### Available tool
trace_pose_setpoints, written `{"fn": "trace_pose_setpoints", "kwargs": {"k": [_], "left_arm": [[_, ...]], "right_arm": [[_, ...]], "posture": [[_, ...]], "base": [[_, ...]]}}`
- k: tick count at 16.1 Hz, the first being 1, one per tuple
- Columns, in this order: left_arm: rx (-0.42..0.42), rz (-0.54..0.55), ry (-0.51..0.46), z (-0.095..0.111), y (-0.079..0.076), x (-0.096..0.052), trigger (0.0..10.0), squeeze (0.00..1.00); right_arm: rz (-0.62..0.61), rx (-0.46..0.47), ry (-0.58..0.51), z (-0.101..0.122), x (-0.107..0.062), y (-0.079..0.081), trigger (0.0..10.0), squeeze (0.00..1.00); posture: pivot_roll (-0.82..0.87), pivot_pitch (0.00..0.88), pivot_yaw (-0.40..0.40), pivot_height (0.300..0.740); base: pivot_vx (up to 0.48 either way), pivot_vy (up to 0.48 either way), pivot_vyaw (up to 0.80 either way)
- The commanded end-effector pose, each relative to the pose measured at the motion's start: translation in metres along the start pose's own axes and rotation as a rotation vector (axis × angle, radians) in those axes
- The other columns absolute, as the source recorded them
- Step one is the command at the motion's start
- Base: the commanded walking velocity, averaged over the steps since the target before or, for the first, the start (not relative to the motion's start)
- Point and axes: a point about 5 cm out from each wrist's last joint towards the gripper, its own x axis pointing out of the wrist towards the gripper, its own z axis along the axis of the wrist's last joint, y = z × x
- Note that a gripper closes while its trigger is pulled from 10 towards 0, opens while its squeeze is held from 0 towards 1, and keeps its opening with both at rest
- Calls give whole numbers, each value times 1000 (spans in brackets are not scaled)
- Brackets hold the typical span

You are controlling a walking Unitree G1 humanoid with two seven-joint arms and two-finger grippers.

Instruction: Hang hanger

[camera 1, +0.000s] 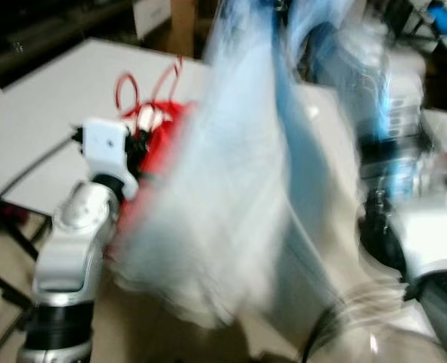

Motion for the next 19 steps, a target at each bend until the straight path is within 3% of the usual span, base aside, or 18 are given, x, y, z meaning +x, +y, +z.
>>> {"fn": "trace_pose_setpoints", "kwargs": {"k": [1, 2, 4, 5, 6, 8, 9, 11, 13, 15, 16, 17, 18, 19], "left_arm": [[6, 5, -14, 5, -1, -1, 10000, 0], [9, 32, -8, 3, 5, -6, 10000, 0], [9, 53, 0, 0, 9, -11, 10000, 0], [15, 37, 6, -1, 5, -13, 10000, 0], [22, 31, 11, -1, 5, -13, 10000, 0], [32, 73, 38, -6, 12, -19, 10000, 0], [36, 90, 54, -8, 15, -20, 10000, 0], [60, 139, 97, -14, 25, -24, 10000, 0], [79, 165, 135, -18, 33, -27, 10000, 0], [95, 144, 143, -18, 33, -27, 10000, 0], [101, 122, 130, -15, 33, -23, 10000, 0], [103, 109, 125, -13, 31, -22, 10000, 0], [104, 73, 121, -12, 26, -19, 10000, 0], [102, 51, 118, -12, 23, -18, 10000, 0]], "right_arm": [[-50, -15, -429, 105, -5, -12, 10000, 0], [2, -46, -477, 119, -5, -7, 10000, 0], [34, -123, -413, 95, -4, -5, 10000, 0], [31, -206, -252, 27, -15, -15, 10000, 0], [28, -236, -206, 4, -22, -18, 10000, 0], [55, -323, -73, -59, -52, -24, 10000, 0], [47, -315, -22, -75, -64, -26, 10000, 0], [19, -274, 112, -114, -104, -27, 10000, 0], [30, -219, 331, -155, -161, -18, 10000, 0], [94, -192, 434, -168, -183, -11, 10000, 0], [232, -167, 650, -188, -223, 1, 10000, 0], [277, -165, 710, -192, -234, 5, 10000, 0], [356, -190, 856, -200, -260, 9, 10000, 0], [395, -210, 929, -204, -273, 9, 10000, 0]], "posture": [[-16, 0, -93, 740], [-8, 0, -112, 740], [0, 0, -115, 740], [18, 0, -107, 740], [19, 0, -102, 740], [21, 2, -94, 740], [22, 4, -90, 740], [27, 11, -85, 740], [23, 16, -72, 740], [23, 16, -72, 740], [17, 10, -56, 740], [17, 10, -56, 740], [9, 4, -51, 740], [9, 4, -51, 740]], "base": [[371, 0, 0], [375, 0, 0], [371, 0, 0], [371, 0, 0], [360, 0, 0], [156, 0, 0], [0, 0, 0], [0, 0, 0], [0, 0, 0], [0, 0, 0], [0, 0, 0], [0, 0, 0], [0, 0, 0], [0, 0, 0]]}}
